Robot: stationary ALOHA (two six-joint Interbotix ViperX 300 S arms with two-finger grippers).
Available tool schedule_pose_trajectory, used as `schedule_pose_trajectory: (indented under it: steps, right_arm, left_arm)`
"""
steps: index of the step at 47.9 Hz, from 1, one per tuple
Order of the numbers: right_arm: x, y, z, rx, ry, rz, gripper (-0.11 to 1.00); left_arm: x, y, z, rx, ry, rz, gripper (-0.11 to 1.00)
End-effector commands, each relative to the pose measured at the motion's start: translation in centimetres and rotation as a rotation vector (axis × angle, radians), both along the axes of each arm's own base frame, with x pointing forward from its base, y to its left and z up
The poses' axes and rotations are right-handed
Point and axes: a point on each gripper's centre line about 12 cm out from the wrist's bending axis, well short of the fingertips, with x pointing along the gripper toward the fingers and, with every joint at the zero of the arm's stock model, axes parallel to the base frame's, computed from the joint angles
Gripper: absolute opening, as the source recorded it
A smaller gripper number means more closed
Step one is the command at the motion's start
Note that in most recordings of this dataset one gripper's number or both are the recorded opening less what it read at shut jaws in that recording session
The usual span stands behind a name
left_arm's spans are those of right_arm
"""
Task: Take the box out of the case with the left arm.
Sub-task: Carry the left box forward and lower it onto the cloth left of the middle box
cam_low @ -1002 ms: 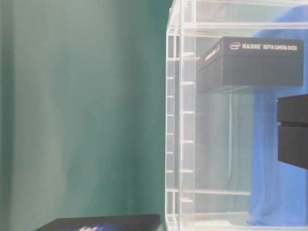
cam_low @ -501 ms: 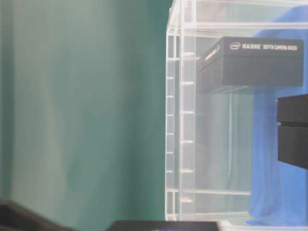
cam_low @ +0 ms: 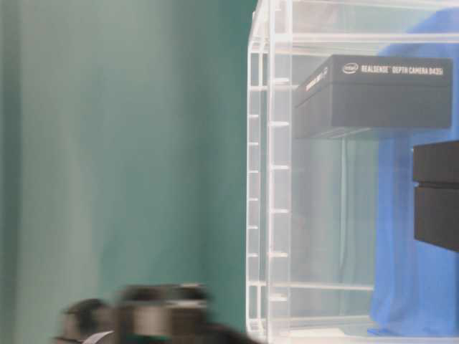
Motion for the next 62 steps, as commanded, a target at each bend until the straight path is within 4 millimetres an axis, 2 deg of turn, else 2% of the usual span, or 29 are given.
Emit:
schedule_pose_trajectory:
  steps: [1,8,34,36,40,43,55,59,62]
  right_arm:
    - [0.4,-0.1,0.7,-0.003,-0.022,-0.002,0.07]
    - [0.4,-0.1,0.8,-0.003,-0.023,-0.002,0.07]
    - [0.4,-0.1,0.7,-0.003,-0.020,-0.002,0.07]
    - [0.4,-0.1,0.7,-0.003,-0.020,-0.002,0.07]
    - [0.4,-0.1,0.7,-0.003,-0.020,-0.002,0.07]
    - [0.4,-0.1,0.7,-0.003,-0.020,-0.002,0.07]
    - [0.4,-0.1,0.7,-0.003,-0.022,-0.002,0.07]
    - [0.4,-0.1,0.7,-0.003,-0.022,-0.002,0.07]
    - [0.4,-0.1,0.8,-0.003,-0.023,-0.002,0.07]
  left_arm:
    - [0.4,-0.3,-0.3,-0.014,-0.044,-0.008,0.62]
    - [0.6,-0.4,-1.8,-0.004,-0.018,-0.010,0.62]
    - [-0.2,-0.4,-2.5,-0.035,-0.024,-0.009,0.62]
    - [-0.2,-0.5,-2.5,-0.037,-0.027,-0.012,0.67]
    - [-0.1,-0.6,-2.5,-0.041,-0.034,-0.012,0.88]
    - [-0.1,-0.6,-2.5,-0.042,-0.038,-0.012,0.97]
    - [0.1,-0.6,-2.2,-0.049,-0.057,-0.010,0.96]
    - [0.2,-0.5,-1.2,-0.057,-0.082,-0.010,0.96]
    - [0.3,-0.3,0.2,-0.070,-0.118,-0.003,0.95]
